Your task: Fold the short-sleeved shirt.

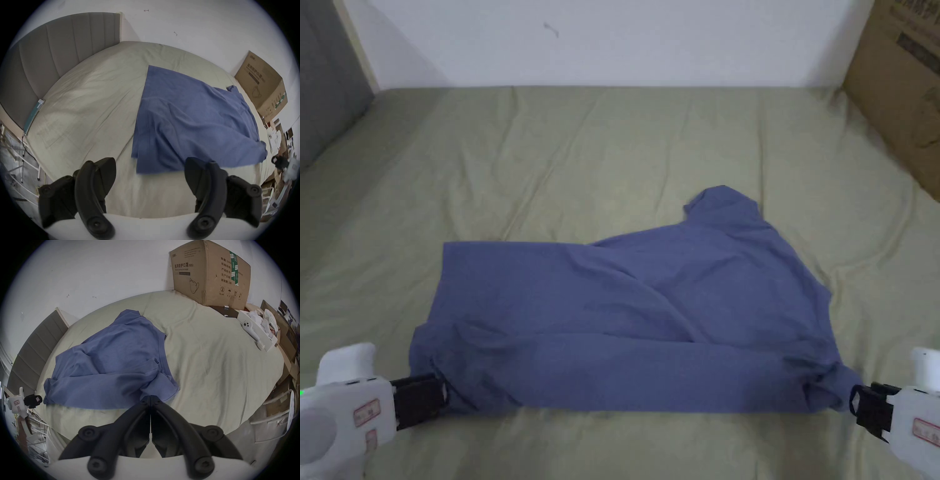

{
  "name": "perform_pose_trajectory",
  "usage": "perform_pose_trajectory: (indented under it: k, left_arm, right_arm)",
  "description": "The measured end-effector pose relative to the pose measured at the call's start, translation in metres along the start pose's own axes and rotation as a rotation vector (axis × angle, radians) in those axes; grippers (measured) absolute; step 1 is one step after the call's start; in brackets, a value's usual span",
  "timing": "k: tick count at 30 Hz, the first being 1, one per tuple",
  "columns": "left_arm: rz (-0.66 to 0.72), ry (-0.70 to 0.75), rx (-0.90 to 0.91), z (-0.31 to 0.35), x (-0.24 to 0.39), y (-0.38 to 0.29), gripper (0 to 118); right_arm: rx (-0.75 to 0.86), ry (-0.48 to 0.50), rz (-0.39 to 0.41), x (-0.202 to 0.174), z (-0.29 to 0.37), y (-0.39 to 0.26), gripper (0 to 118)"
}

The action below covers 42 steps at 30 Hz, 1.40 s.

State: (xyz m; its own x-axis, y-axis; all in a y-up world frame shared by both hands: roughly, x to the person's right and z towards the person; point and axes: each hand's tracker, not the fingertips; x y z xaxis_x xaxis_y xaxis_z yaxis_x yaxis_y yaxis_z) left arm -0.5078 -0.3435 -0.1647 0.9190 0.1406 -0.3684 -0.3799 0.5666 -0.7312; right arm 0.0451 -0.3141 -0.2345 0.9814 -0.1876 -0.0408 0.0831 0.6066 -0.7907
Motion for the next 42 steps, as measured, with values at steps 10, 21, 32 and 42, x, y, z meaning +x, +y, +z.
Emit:
perform_pose_trajectory:
  k: [10,21,32,42]
  left_arm:
    - [-0.082,0.103,-0.061,-0.027,0.016,-0.007,3]
    - [-0.046,0.024,-0.042,0.000,0.014,0.003,3]
    - [-0.042,0.000,-0.022,0.015,0.007,0.009,3]
    - [-0.063,0.006,-0.032,0.052,-0.007,-0.022,3]
  right_arm:
    - [-0.003,-0.019,-0.068,0.021,-0.002,-0.018,0]
    - [-0.105,-0.043,-0.006,0.030,-0.077,0.019,95]
    - [-0.111,0.012,-0.071,0.025,-0.068,0.020,9]
    - [-0.087,0.000,-0.046,0.027,-0.005,-0.019,8]
